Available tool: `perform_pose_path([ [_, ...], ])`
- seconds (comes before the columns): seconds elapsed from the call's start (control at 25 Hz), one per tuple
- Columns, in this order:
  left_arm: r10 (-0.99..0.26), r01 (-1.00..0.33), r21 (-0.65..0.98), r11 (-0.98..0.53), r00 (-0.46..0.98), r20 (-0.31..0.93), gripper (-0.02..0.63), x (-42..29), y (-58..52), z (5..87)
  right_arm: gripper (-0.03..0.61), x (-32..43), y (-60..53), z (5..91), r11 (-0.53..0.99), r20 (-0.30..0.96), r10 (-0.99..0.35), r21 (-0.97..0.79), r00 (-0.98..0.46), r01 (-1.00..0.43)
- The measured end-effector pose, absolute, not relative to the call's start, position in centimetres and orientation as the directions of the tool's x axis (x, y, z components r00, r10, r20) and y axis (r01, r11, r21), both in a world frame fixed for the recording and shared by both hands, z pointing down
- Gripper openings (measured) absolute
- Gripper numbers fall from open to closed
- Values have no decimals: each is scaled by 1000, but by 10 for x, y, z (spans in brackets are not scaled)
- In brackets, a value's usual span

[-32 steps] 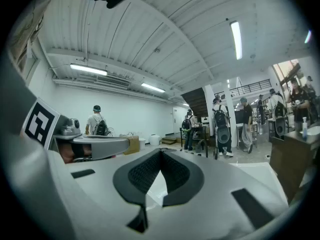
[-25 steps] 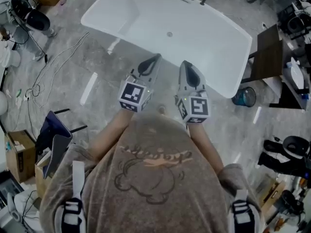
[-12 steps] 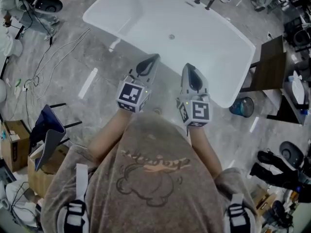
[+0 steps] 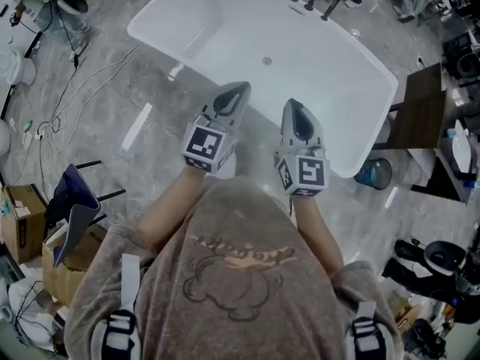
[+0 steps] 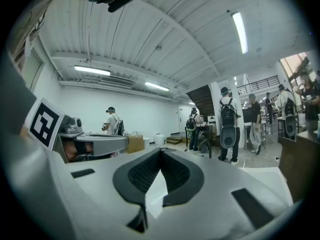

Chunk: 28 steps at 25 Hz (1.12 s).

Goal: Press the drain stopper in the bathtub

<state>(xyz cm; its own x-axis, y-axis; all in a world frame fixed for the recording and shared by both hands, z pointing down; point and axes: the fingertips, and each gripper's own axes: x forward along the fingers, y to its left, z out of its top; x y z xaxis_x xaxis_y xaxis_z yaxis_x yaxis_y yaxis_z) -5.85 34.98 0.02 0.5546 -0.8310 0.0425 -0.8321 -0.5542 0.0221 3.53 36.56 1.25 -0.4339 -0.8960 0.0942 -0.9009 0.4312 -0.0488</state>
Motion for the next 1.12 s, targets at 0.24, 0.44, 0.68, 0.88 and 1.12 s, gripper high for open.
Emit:
perform_pose_path([
  [0.24, -814, -815, 20, -579, 579, 49, 9, -54, 313, 12, 6, 36, 332, 18, 408, 102, -906, -50, -411, -912],
  [0.44, -794, -796, 11, -605, 605, 54, 9, -52, 274, 15, 6, 37, 294, 22, 383, 113, -915, -54, -387, -922],
  [0.68, -761, -763, 4, -646, 645, 63, 11, -52, 218, 14, 6, 30, 239, 23, 353, 115, -926, -65, -359, -933],
  [0.88, -731, -733, 3, -680, 678, 77, 9, -58, 177, 14, 6, 22, 198, 22, 317, 119, -938, -80, -324, -945],
  [1.12, -692, -696, 5, -718, 715, 95, 9, -65, 128, 15, 6, 13, 152, 27, 278, 125, -949, -92, -288, -956],
])
